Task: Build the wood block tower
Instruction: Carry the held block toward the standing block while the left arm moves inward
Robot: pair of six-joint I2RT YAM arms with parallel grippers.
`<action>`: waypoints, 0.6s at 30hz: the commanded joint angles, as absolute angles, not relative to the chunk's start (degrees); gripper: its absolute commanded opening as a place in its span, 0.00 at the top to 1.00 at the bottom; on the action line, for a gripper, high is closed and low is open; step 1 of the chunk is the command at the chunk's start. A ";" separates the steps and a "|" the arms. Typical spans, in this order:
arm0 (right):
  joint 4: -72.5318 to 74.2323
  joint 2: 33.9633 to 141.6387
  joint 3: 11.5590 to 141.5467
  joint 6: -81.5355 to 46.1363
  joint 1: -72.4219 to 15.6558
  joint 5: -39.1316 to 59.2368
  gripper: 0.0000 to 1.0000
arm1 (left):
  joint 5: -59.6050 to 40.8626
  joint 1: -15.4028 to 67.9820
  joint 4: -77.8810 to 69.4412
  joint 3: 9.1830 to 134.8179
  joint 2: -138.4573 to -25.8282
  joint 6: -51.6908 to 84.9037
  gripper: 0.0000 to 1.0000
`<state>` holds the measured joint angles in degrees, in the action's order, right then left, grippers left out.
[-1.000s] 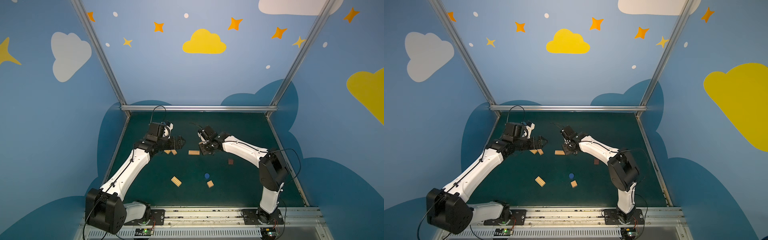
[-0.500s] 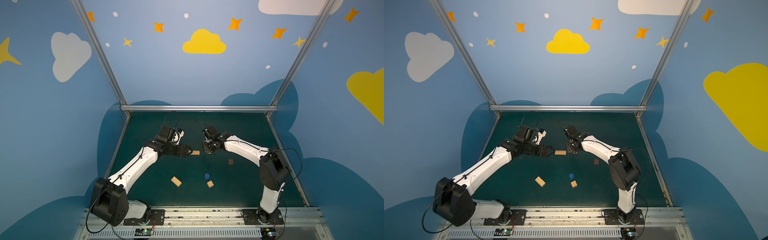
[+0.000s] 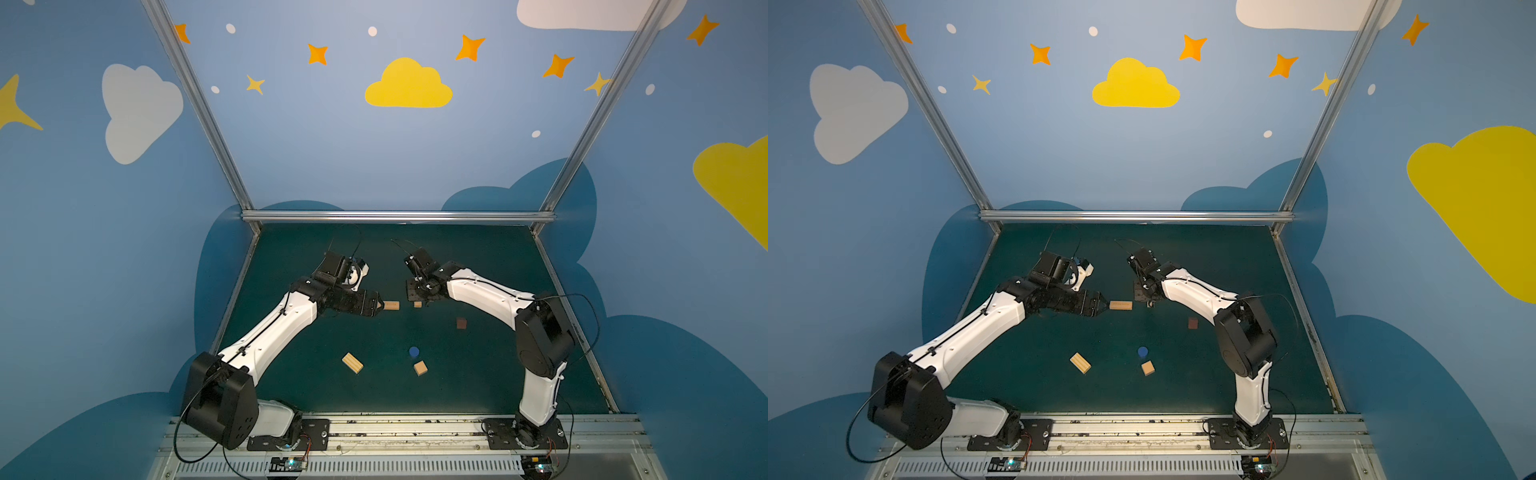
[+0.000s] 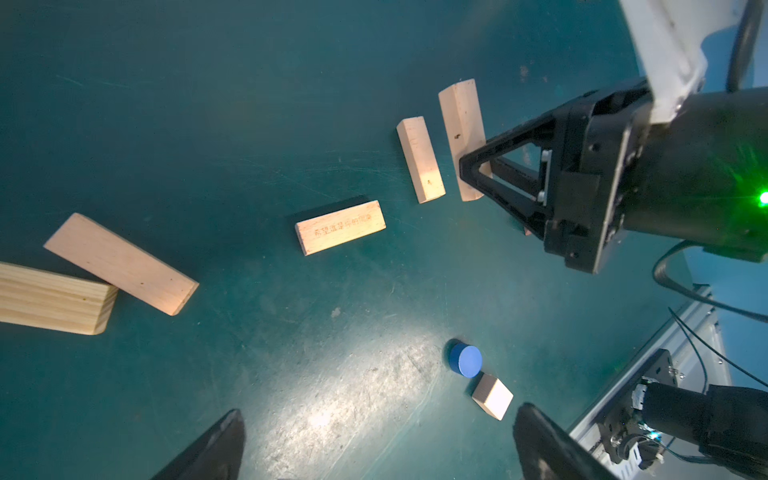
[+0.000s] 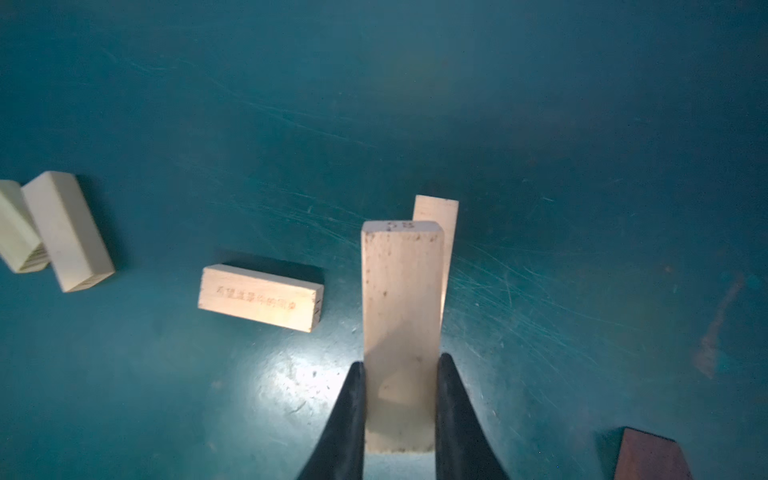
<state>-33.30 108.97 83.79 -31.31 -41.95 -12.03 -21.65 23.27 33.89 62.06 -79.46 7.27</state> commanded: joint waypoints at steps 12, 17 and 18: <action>-34.54 110.57 81.47 -33.35 -37.50 -10.87 1.00 | -20.39 23.33 35.07 63.69 -78.40 6.55 0.00; -34.28 113.16 82.33 -33.14 -36.68 -9.50 1.00 | -20.40 23.31 34.98 63.63 -78.29 6.59 0.00; -34.28 113.68 82.57 -33.15 -36.57 -9.23 1.00 | -20.39 23.33 34.98 63.60 -78.30 6.59 0.00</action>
<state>-34.04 111.87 82.02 -32.62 -36.84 -10.48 -20.88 23.27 33.91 62.06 -79.42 7.27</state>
